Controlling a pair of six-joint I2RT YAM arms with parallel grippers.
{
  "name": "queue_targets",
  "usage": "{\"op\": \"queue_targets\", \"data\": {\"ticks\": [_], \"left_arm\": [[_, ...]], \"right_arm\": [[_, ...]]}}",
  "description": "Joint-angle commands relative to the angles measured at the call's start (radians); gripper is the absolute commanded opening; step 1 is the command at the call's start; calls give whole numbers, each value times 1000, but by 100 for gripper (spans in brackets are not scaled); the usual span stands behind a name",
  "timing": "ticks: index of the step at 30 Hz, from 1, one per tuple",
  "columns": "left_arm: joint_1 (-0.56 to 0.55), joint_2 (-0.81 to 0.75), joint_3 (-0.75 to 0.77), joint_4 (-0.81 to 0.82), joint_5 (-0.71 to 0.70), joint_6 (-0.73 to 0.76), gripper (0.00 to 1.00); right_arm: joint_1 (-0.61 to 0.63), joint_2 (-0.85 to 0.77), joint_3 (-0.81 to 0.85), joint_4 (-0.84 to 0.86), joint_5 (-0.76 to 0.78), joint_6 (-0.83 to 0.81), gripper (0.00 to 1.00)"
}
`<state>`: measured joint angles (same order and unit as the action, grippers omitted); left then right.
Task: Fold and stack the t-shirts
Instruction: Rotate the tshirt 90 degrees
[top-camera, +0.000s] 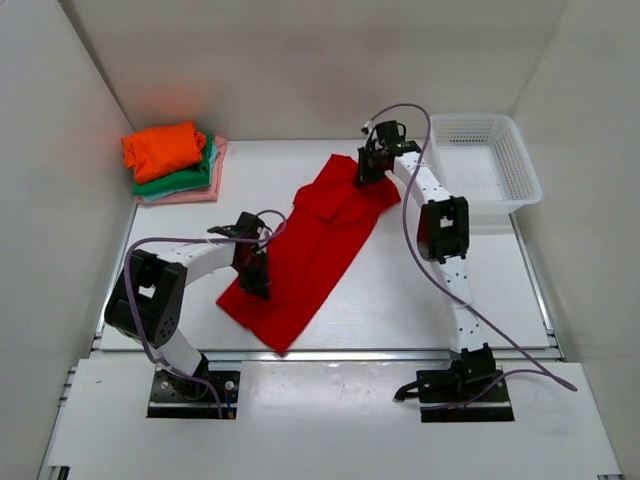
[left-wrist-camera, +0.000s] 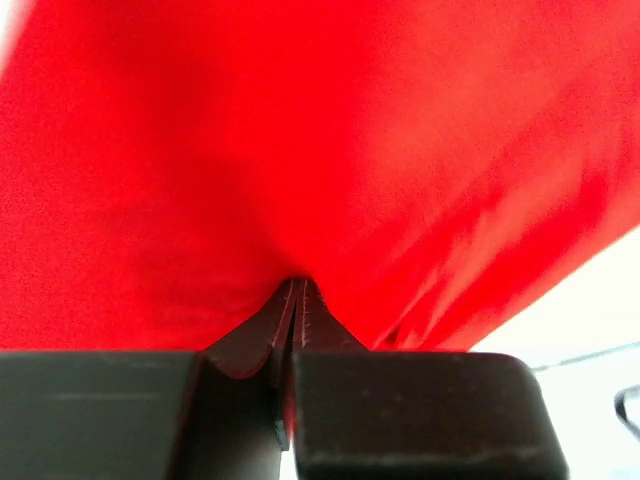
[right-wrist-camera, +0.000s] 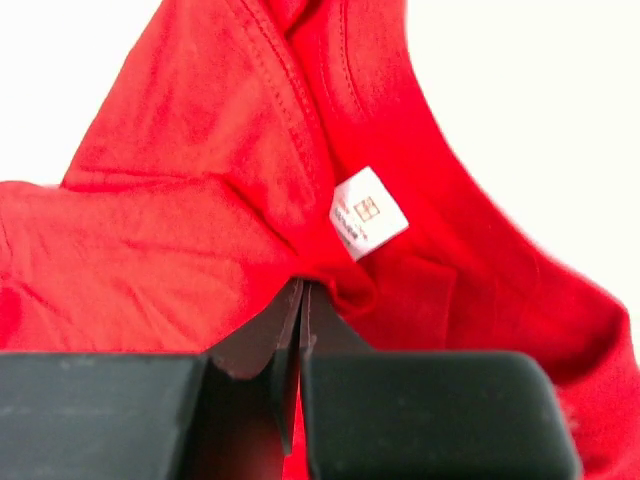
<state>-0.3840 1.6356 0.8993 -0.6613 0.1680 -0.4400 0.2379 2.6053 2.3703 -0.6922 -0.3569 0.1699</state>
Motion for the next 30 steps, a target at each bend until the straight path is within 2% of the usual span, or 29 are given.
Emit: {"op": "queue_targets", "data": {"ticks": [1, 3, 6, 7, 9, 12, 15, 17, 18, 21, 27, 30], "left_arm": [[-82, -63, -114, -57, 195, -57, 9], [-119, -111, -106, -50, 249, -92, 8], [-115, -167, -71, -24, 348, -131, 8], [-90, -178, -47, -14, 405, -134, 7], [-43, -223, -7, -23, 422, -134, 8], [54, -284, 27, -38, 389, -100, 12], [132, -304, -32, -18, 355, -79, 11], [146, -290, -78, -27, 294, -60, 11], [133, -277, -85, -29, 259, -57, 12], [93, -284, -178, 38, 191, -94, 12], [80, -318, -309, 146, 122, -169, 12], [68, -309, -347, 163, 117, -172, 11]], "right_arm": [[23, 116, 333, -122, -13, -79, 0], [26, 86, 333, -68, -13, -81, 0], [38, -81, 158, 34, 24, -110, 0], [44, -176, 73, 61, 36, -119, 0], [58, -317, -72, 124, 59, -127, 0], [93, -527, -351, 178, 78, -115, 5], [162, -717, -749, 265, 85, -83, 0], [221, -825, -917, 339, 88, -31, 0], [265, -846, -1010, 382, 85, -15, 0], [377, -901, -1141, 459, 70, 74, 0], [558, -874, -1290, 597, 26, 178, 0], [594, -826, -1345, 649, -22, 203, 0]]}}
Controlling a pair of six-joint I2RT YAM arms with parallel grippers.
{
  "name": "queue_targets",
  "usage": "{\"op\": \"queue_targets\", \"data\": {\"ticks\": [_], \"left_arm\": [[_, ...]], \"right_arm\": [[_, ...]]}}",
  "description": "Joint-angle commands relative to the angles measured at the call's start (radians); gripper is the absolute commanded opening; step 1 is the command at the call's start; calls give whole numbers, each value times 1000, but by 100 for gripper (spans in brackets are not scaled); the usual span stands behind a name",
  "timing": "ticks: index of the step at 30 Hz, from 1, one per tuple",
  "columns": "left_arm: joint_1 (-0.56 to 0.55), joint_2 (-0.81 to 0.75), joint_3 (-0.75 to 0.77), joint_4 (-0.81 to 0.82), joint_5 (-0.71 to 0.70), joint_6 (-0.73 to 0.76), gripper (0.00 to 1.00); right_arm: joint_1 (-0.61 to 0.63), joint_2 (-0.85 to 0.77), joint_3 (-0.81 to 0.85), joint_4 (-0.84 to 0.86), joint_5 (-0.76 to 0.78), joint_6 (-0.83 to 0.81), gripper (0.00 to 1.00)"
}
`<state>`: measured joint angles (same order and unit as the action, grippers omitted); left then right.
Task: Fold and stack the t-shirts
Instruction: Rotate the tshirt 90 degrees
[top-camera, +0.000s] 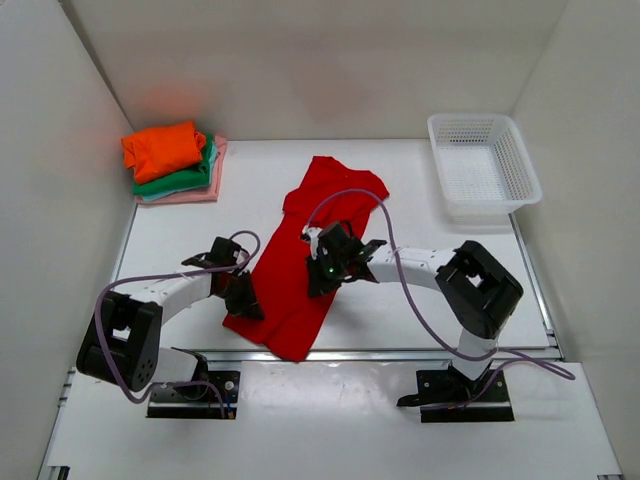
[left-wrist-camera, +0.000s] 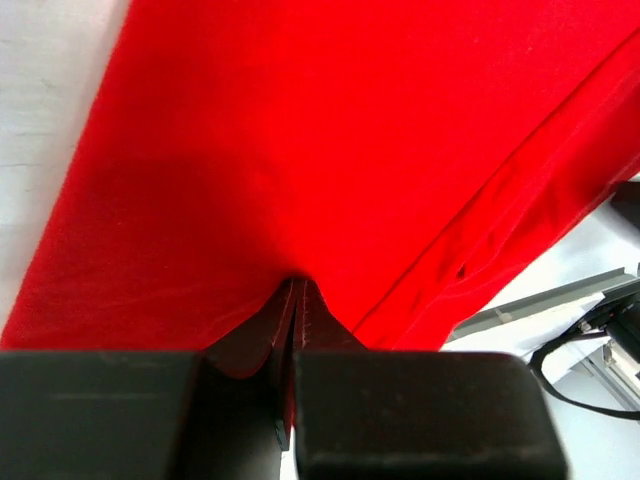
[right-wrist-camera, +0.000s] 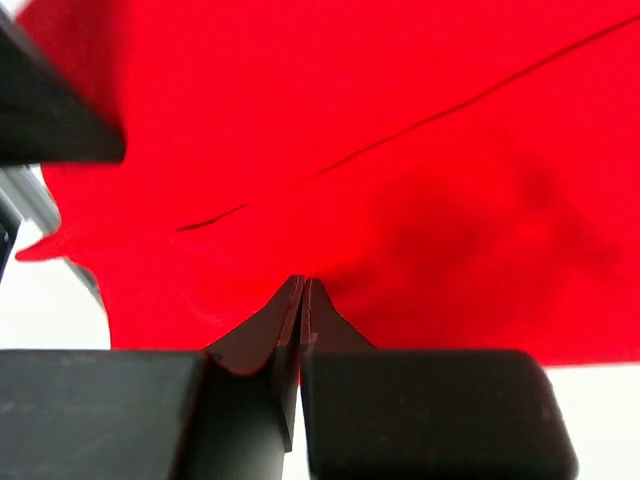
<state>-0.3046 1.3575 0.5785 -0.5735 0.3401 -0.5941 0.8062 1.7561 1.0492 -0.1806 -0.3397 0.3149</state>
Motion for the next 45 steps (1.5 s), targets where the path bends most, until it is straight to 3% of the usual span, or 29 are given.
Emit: {"op": "queue_targets", "data": {"ticks": [1, 5, 14, 20, 24, 29, 38, 45], "left_arm": [[-14, -25, -31, 81, -59, -18, 11], [-80, -5, -60, 90, -29, -41, 11], [-267, -29, -63, 130, 57, -151, 5], [-261, -87, -20, 198, 138, -234, 5], [-235, -136, 46, 230, 180, -282, 5], [-214, -144, 78, 225, 154, -256, 4], [-291, -29, -89, 274, 86, -228, 3], [-320, -11, -149, 248, 71, -177, 1]], "right_arm": [[30, 31, -35, 133, -51, 58, 0], [24, 88, -69, 20, -48, 33, 0], [-174, -61, -164, -172, -27, -160, 1], [-265, -49, -62, -313, -71, -342, 0], [-259, -82, -2, -385, -79, -355, 0], [-174, -196, -81, -300, -88, -234, 0], [-33, -273, -337, -88, -128, -28, 0], [-82, -309, -457, -109, -127, -65, 0]]}}
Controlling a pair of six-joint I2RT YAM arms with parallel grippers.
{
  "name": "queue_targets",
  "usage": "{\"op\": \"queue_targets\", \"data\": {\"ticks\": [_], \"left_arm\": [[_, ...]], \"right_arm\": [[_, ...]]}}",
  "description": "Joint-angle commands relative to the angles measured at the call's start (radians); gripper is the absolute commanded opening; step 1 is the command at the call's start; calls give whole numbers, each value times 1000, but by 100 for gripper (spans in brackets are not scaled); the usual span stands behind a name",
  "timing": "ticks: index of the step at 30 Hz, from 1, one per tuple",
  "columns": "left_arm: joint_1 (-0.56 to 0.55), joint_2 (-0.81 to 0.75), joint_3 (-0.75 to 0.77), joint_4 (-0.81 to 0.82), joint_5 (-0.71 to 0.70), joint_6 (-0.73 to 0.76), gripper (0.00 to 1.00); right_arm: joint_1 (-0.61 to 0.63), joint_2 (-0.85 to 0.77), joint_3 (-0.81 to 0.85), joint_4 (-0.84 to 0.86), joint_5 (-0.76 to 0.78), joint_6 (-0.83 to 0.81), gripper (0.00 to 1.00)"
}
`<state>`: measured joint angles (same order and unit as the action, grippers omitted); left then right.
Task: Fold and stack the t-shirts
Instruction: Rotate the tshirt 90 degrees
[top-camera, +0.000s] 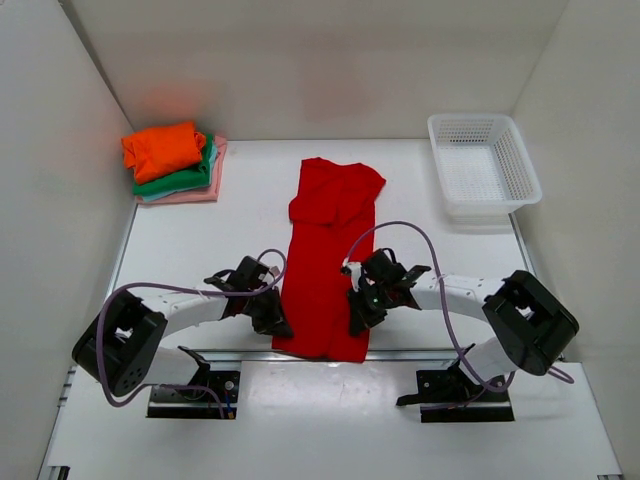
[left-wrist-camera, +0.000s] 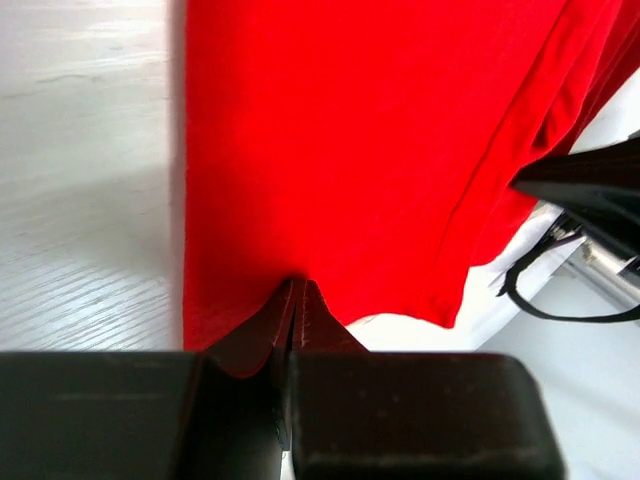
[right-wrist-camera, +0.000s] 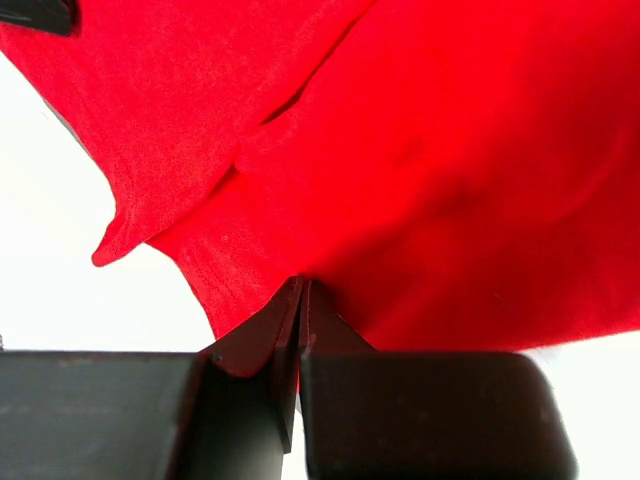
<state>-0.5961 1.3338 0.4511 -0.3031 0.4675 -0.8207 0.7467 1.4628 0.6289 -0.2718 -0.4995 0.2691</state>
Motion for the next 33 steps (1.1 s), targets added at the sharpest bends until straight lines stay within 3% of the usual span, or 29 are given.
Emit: {"op": "queue_targets", "data": {"ticks": [1, 7, 9, 12, 14, 15, 16, 17, 19, 22, 25, 28, 30, 33], "left_arm": [[-40, 28, -22, -25, -50, 54, 1], [-38, 1, 53, -25, 0, 38, 1], [-13, -27, 115, -50, 11, 52, 7], [65, -82, 207, -18, 132, 30, 11], [140, -135, 227, 65, 200, -38, 13], [194, -163, 241, 123, 206, -64, 12], [247, -182, 262, 133, 197, -72, 12], [299, -200, 273, 131, 145, -60, 14], [344, -191, 337, 107, 56, 0, 21], [384, -52, 400, 111, -80, 121, 27], [403, 156, 504, 137, -113, 158, 28], [415, 344, 578, 284, -66, 109, 24], [414, 413, 630, 338, -101, 98, 37], [389, 496, 688, 338, -185, 144, 40]], "right_arm": [[-26, -24, -43, -39, 44, -34, 0], [-81, -96, 0, -107, 52, -85, 0], [-89, -113, 73, -145, 82, -88, 0], [-76, -102, 230, -168, 145, -105, 1], [-81, -84, 331, -135, 161, -119, 23], [-81, -67, 344, -98, 189, -123, 24], [-78, -58, 385, -87, 205, -151, 15], [-76, -41, 426, -54, 246, -153, 14], [-95, -12, 451, 11, 274, -156, 21], [-135, 51, 504, 62, 221, -140, 3], [-130, 83, 545, 51, 233, -160, 3], [-144, 70, 517, 57, 198, -163, 10], [-171, 42, 496, 60, 149, -160, 10], [-224, -7, 459, 57, 115, -163, 10]]}}
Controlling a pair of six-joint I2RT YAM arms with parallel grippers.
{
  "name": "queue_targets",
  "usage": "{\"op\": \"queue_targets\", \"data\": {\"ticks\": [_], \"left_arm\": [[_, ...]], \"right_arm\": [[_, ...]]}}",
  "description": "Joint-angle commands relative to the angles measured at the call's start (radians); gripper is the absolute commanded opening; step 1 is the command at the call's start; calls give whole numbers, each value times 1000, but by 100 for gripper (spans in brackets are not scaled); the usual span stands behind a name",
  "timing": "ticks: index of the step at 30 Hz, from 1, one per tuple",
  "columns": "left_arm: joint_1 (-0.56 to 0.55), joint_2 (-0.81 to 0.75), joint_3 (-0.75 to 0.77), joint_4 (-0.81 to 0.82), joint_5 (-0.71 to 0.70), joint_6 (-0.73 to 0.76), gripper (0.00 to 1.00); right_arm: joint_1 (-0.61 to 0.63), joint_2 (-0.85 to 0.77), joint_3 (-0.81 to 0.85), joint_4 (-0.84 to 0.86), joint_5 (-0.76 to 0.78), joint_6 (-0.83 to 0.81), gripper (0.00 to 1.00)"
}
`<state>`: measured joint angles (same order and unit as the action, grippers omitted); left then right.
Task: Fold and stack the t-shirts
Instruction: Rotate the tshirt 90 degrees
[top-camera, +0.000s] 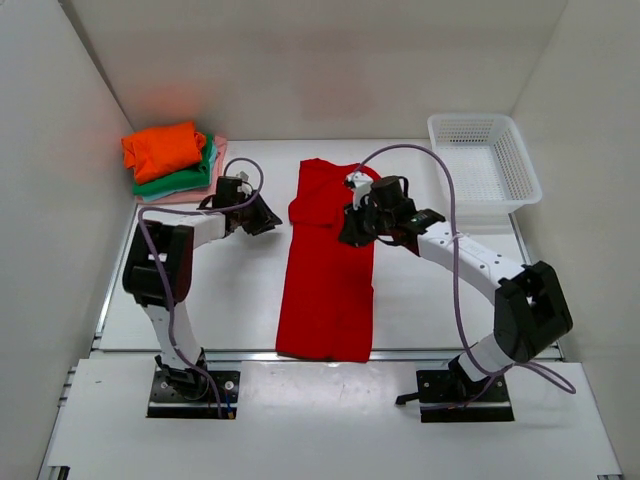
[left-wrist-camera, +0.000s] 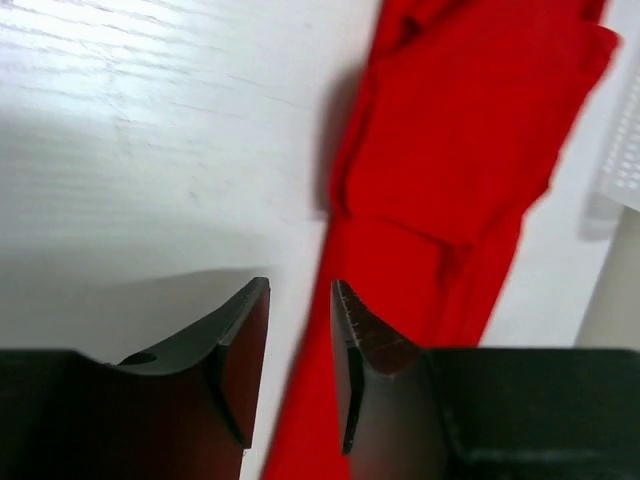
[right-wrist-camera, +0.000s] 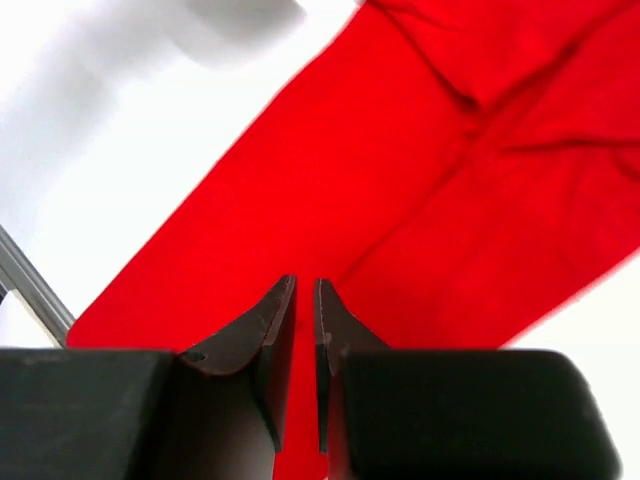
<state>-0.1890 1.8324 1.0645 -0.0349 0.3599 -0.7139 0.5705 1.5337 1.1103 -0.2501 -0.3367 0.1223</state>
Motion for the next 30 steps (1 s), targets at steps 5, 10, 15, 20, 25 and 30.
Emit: {"op": "queue_targets", "data": {"ticks": [5, 10, 15, 20, 25, 30], "left_arm": [[-10, 120, 129, 108, -62, 24, 48], [-35, 177, 152, 150, -85, -4, 49], [-55, 249, 207, 148, -76, -18, 49], [-73, 274, 242, 165, -90, -44, 43], [-63, 255, 246, 164, -87, -44, 27], [-64, 237, 288, 129, -101, -25, 21]], "right_arm": [[-109, -139, -70, 44, -71, -26, 10], [-181, -164, -99, 72, -99, -12, 10], [-204, -165, -104, 66, -104, -26, 9], [-218, -169, -129, 84, -107, -23, 9], [-222, -176, -144, 89, -114, -18, 6], [-222, -158, -148, 97, -124, -16, 5]]}}
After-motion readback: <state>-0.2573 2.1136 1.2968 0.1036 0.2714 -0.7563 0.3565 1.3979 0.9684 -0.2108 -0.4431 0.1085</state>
